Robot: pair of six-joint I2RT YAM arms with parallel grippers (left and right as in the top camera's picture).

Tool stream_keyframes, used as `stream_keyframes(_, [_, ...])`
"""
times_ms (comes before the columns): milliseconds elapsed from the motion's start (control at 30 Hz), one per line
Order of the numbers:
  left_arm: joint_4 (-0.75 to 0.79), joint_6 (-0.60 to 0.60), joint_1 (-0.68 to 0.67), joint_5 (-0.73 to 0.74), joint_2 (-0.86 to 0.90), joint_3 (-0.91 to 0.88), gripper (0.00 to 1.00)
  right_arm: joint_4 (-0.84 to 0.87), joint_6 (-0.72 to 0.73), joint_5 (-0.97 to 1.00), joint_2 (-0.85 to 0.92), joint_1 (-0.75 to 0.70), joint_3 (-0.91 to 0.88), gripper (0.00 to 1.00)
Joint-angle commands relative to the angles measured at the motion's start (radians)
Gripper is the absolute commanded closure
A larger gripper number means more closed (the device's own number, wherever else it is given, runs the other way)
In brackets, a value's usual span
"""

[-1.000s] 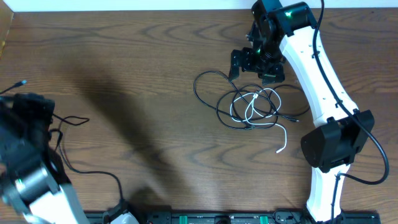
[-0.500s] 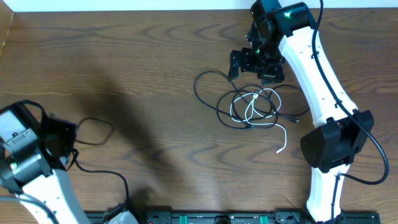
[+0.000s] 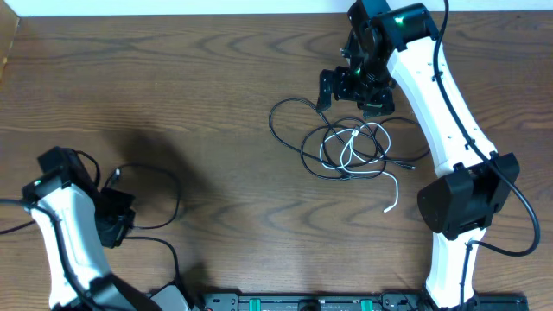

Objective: Untangle cables

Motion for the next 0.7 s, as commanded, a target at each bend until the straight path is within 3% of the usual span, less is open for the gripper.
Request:
stream_keyframes(0, [0.037, 0.002, -0.002, -0.063, 0.040, -0.034, 0.93, -0.003, -0.012, 0.002, -0.032, 0.005, 0.008, 0.01])
stream_keyframes(500, [0.201, -0.128, 0.005, -0.158, 0.132, -0.135, 0.91, -0.003, -0.012, 0.002, -0.032, 0.005, 0.008, 0.01])
stream_keyframes(567, [0.225, -0.138, 0.016, -0.171, 0.151, -0.136, 0.78, -0.003, -0.012, 0.002, -0.032, 0.005, 0.008, 0.01])
stream_keyframes(667, [0.249, -0.138, 0.028, -0.171, 0.174, -0.142, 0.71, -0.003, -0.012, 0.002, -0.032, 0.005, 0.008, 0.01])
